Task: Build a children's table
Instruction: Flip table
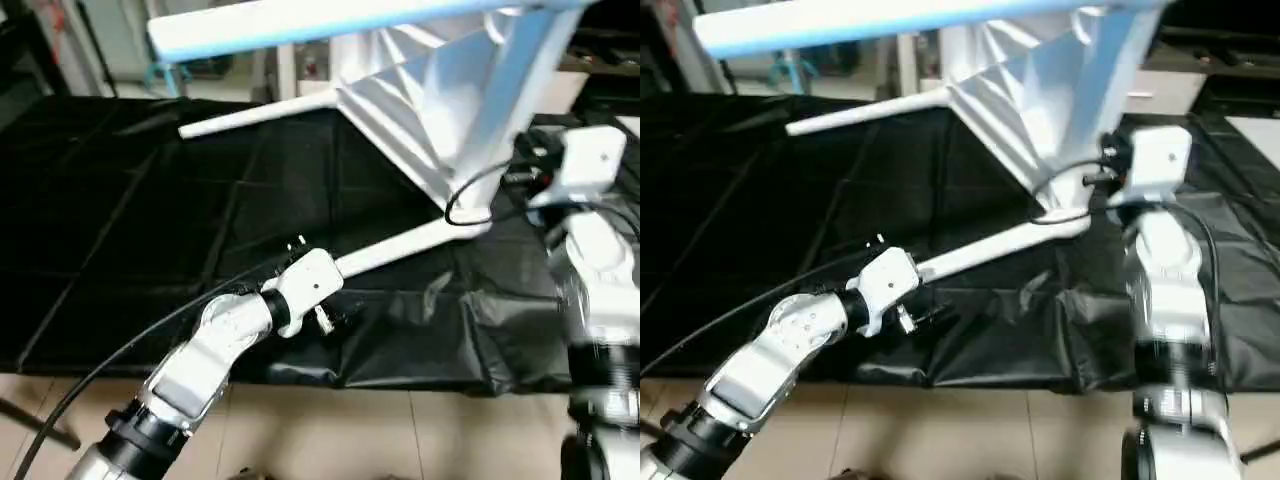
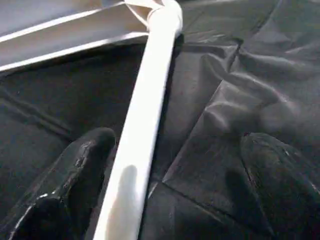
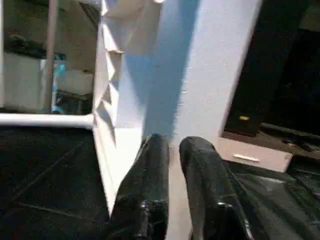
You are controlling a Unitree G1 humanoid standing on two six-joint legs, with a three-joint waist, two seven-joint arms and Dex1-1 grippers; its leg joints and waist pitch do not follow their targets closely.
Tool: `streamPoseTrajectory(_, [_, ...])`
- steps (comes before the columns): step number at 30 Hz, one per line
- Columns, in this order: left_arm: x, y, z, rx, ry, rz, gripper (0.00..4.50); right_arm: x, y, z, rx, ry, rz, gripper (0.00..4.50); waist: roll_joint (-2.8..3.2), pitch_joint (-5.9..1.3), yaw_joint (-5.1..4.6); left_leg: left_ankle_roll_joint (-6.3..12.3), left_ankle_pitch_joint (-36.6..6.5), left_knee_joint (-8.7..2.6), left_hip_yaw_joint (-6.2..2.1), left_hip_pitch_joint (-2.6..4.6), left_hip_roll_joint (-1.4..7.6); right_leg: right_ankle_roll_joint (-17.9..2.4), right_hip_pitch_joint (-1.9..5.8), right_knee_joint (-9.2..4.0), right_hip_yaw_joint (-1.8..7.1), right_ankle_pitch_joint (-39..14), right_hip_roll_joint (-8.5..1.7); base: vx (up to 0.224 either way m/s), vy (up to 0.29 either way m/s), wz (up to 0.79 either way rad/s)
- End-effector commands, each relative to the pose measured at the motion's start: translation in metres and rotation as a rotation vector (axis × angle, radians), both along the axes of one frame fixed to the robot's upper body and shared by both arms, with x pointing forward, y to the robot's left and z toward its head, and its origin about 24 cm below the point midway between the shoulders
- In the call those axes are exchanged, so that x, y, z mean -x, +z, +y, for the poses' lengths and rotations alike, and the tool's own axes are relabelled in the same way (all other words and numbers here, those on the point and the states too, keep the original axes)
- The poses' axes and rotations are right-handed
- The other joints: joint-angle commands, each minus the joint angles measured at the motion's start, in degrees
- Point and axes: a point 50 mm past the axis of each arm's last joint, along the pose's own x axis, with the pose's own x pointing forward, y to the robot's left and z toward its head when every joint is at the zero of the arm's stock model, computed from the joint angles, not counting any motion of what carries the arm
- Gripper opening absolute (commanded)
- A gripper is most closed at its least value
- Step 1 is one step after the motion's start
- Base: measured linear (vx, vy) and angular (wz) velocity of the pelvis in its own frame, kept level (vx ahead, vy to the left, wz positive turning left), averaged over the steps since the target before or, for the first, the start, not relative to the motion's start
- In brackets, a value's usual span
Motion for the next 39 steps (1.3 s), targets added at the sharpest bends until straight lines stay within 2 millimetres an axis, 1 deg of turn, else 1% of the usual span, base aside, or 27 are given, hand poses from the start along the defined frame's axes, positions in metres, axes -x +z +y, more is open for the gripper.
streamPoseTrajectory(1, [-0.001,0.004,0.000,-0.007,-0.011,-0.016,4.50,-0.004,0.006,-0.003,0.005,0.013,0.000,0.92,-0.45,-4.03,0.16,2.17,-9.9,-4.71,-2.10,1.26,4.47,-15.3,2.40,-3.37,2.01,-6.6,-3.21,0.000,0.000,0.00])
streamPoseTrajectory(2, [-0.001,0.004,0.000,-0.005,-0.010,-0.015,4.50,-0.009,0.010,-0.004,0.022,0.027,0.013,1.09,-1.09,-4.02,0.15,2.66,-9.3,-4.65,-2.10,1.14,4.51,-15.5,2.46,-3.21,1.97,-7.0,-3.29,0.000,0.000,0.00])
streamPoseTrajectory(4, [-0.001,0.003,0.000,-0.004,-0.009,-0.013,4.50,-0.011,0.012,-0.005,0.028,0.033,0.015,1.31,-1.02,-3.93,0.21,2.75,-9.9,-4.58,-1.97,1.33,4.52,-15.7,2.28,-3.43,1.94,-8.6,-3.34,0.000,0.000,0.00])
streamPoseTrajectory(6, [0.000,0.003,0.001,-0.004,-0.008,-0.012,4.50,-0.012,0.013,-0.005,0.031,0.037,0.015,1.41,-1.08,-3.86,0.27,2.74,-10.0,-4.60,-1.98,1.26,4.54,-15.2,2.30,-3.47,1.98,-9.3,-3.35,0.000,0.000,0.00])
streamPoseTrajectory(7, [0.000,0.003,0.001,-0.004,-0.008,-0.008,4.50,-0.013,0.015,-0.006,0.033,0.041,0.012,1.66,-1.14,-3.86,0.32,2.78,-10.0,-4.60,-1.98,1.24,4.53,-14.9,2.27,-3.52,2.00,-9.8,-3.40,0.000,0.000,0.00])
streamPoseTrajectory(10, [0.002,0.001,0.002,-0.004,-0.015,0.003,4.50,-0.016,0.017,-0.007,0.042,0.042,0.006,1.77,-1.01,-3.80,0.34,2.40,-10.9,-4.61,-1.92,1.33,4.52,-14.8,2.09,-3.76,1.98,-11.2,-3.38,0.000,0.000,0.00])
streamPoseTrajectory(11, [0.002,0.001,0.002,-0.004,-0.017,0.006,4.50,-0.016,0.017,-0.007,0.043,0.043,0.006,1.93,-1.06,-3.79,0.29,2.32,-11.1,-4.63,-1.96,1.31,4.52,-14.7,2.11,-3.76,1.97,-11.4,-3.35,0.000,0.000,0.00])
streamPoseTrajectory(13, [0.003,0.001,0.001,-0.005,-0.020,0.008,4.50,-0.018,0.017,-0.008,0.040,0.044,0.009,2.17,-1.09,-3.86,0.28,2.22,-11.1,-4.64,-1.99,1.29,4.51,-14.7,2.15,-3.71,1.97,-11.3,-3.31,0.000,0.000,0.00])
streamPoseTrajectory(14, [0.003,0.001,0.001,-0.006,-0.021,0.008,4.50,-0.018,0.017,-0.008,0.040,0.045,0.012,2.17,-1.06,-3.87,0.28,2.23,-11.1,-4.65,-2.01,1.29,4.53,-14.8,2.14,-3.67,1.95,-11.2,-3.34,0.000,0.000,0.00])
streamPoseTrajectory(17, [0.005,0.003,0.000,-0.004,-0.044,0.020,4.50,-0.023,0.018,-0.011,0.047,0.052,0.054,2.51,-1.03,-3.92,0.24,2.32,-10.8,-4.59,-2.02,1.26,4.52,-15.3,2.18,-3.57,1.89,-10.7,-3.34,0.000,0.000,0.00])
streamPoseTrajectory(18, [0.005,0.003,0.000,-0.003,-0.046,0.022,4.50,-0.024,0.018,-0.011,0.049,0.053,0.057,2.51,-1.14,-3.87,0.20,2.39,-10.8,-4.61,-2.00,1.21,4.50,-15.4,2.19,-3.60,1.86,-10.7,-3.31,0.000,0.000,0.00])
streamPoseTrajectory(19, [0.005,0.004,0.000,-0.001,-0.050,0.023,4.50,-0.026,0.020,-0.013,0.054,0.059,0.064,2.66,-1.20,-3.89,0.18,2.55,-10.9,-4.49,-1.95,1.24,4.49,-15.7,2.22,-3.58,1.87,-10.7,-3.37,0.000,0.000,0.00])
streamPoseTrajectory(22, [0.006,0.004,0.001,0.000,-0.050,0.023,4.50,-0.029,0.023,-0.015,0.057,0.059,0.067,2.94,-1.22,-3.87,0.18,2.99,-10.8,-4.42,-1.93,1.15,4.45,-15.9,2.23,-3.58,1.85,-10.9,-3.40,0.000,0.000,0.00])
streamPoseTrajectory(23, [0.007,0.004,0.002,-0.001,-0.049,0.024,4.50,-0.031,0.023,-0.015,0.057,0.059,0.073,2.94,-1.23,-3.85,0.19,3.07,-10.7,-4.39,-1.92,1.13,4.45,-15.9,2.23,-3.61,1.87,-10.9,-3.42,0.000,0.000,0.00])
streamPoseTrajectory(24, [0.007,0.004,0.002,-0.001,-0.048,0.025,4.50,-0.032,0.024,-0.015,0.058,0.059,0.077,3.04,-1.14,-3.84,0.19,3.06,-10.7,-4.41,-1.97,1.11,4.49,-15.9,2.24,-3.58,1.87,-10.9,-3.45,0.000,0.000,0.00])
streamPoseTrajectory(25, [0.007,0.004,0.003,-0.002,-0.047,0.027,4.50,-0.034,0.025,-0.016,0.063,0.055,0.084,3.23,-1.24,-3.89,0.04,3.00,-10.9,-4.34,-1.97,1.08,4.48,-16.4,2.20,-3.50,1.79,-11.1,-3.42,0.000,0.000,0.00])
streamPoseTrajectory(26, [0.008,0.004,0.003,-0.004,-0.046,0.030,4.50,-0.036,0.026,-0.016,0.067,0.051,0.088,3.23,-1.39,-3.79,0.03,3.13,-11.1,-4.42,-1.96,1.01,4.44,-16.2,2.27,-3.65,1.77,-11.4,-3.37,0.000,0.000,0.00])
streamPoseTrajectory(27, [0.009,0.003,0.004,-0.006,-0.045,0.033,4.50,-0.038,0.026,-0.016,0.067,0.053,0.092,3.32,-1.78,-3.83,0.00,3.12,-11.2,-4.36,-1.92,1.06,4.51,-16.3,2.21,-3.63,1.74,-11.9,-3.43,0.000,0.000,0.00])
streamPoseTrajectory(28, [0.010,0.003,0.005,-0.008,-0.043,0.034,4.50,-0.039,0.027,-0.015,0.068,0.056,0.095,3.48,-1.54,-3.82,0.15,3.15,-11.2,-4.36,-1.94,1.14,4.50,-16.2,2.15,-3.60,1.76,-12.2,-3.43,0.000,0.000,0.00])
streamPoseTrajectory(29, [0.010,0.003,0.006,-0.009,-0.039,0.036,4.50,-0.040,0.027,-0.015,0.068,0.058,0.100,3.48,-1.51,-3.80,0.10,3.13,-11.2,-4.33,-1.92,1.13,4.51,-16.3,2.08,-3.56,1.78,-12.2,-3.44,0.000,0.000,0.00])
streamPoseTrajectory(30, [0.011,0.003,0.007,-0.010,-0.037,0.038,4.50,-0.041,0.027,-0.015,0.067,0.060,0.106,3.67,-1.43,-3.78,0.10,3.12,-11.2,-4.36,-1.99,1.09,4.52,-16.3,2.12,-3.55,1.75,-12.2,-3.44,0.000,0.000,0.00])
streamPoseTrajectory(33, [0.012,0.003,0.009,-0.012,-0.027,0.041,4.50,-0.044,0.028,-0.015,0.081,0.057,0.122,3.75,-1.34,-3.73,0.03,2.80,-12.1,-4.38,-1.98,1.07,4.49,-16.6,2.03,-3.51,1.71,-12.3,-3.33,0.000,0.000,0.00])
streamPoseTrajectory(34, [0.013,0.003,0.010,-0.015,-0.027,0.043,4.50,-0.047,0.031,-0.015,0.072,0.051,0.127,3.75,-1.32,-3.73,0.16,2.73,-12.5,-4.35,-1.93,1.19,4.50,-16.6,1.98,-3.56,1.75,-12.4,-3.38,0.000,0.000,0.00])
streamPoseTrajectory(36, [0.014,0.003,0.011,-0.018,-0.028,0.044,4.50,-0.048,0.033,-0.015,0.069,0.050,0.136,3.75,-1.32,-3.69,0.16,2.73,-12.6,-4.40,-1.99,1.10,4.50,-16.7,2.04,-3.58,1.72,-12.5,-3.38,0.000,0.000,0.00])
streamPoseTrajectory(37, [0.014,0.003,0.011,-0.019,-0.028,0.045,4.50,-0.049,0.034,-0.015,0.068,0.050,0.142,3.75,-1.41,-3.76,0.26,2.99,-11.9,-4.32,-1.98,1.08,4.53,-17.0,2.06,-3.41,1.72,-11.5,-3.44,0.000,0.000,0.00])
streamPoseTrajectory(38, [0.016,0.004,0.013,-0.022,-0.025,0.046,4.50,-0.051,0.036,-0.014,0.072,0.055,0.147,3.75,-2.14,-3.74,0.26,3.31,-11.7,-4.30,-1.86,0.99,4.56,-17.0,2.08,-3.45,1.71,-11.3,-3.46,0.000,0.000,0.00])
streamPoseTrajectory(39, [0.016,0.005,0.014,-0.023,-0.020,0.045,4.50,-0.051,0.038,-0.014,0.085,0.061,0.145,3.75,-1.73,-3.77,0.42,3.56,-10.9,-4.27,-1.98,0.92,4.56,-17.3,2.17,-3.24,1.69,-10.9,-3.52,0.000,0.000,0.00])
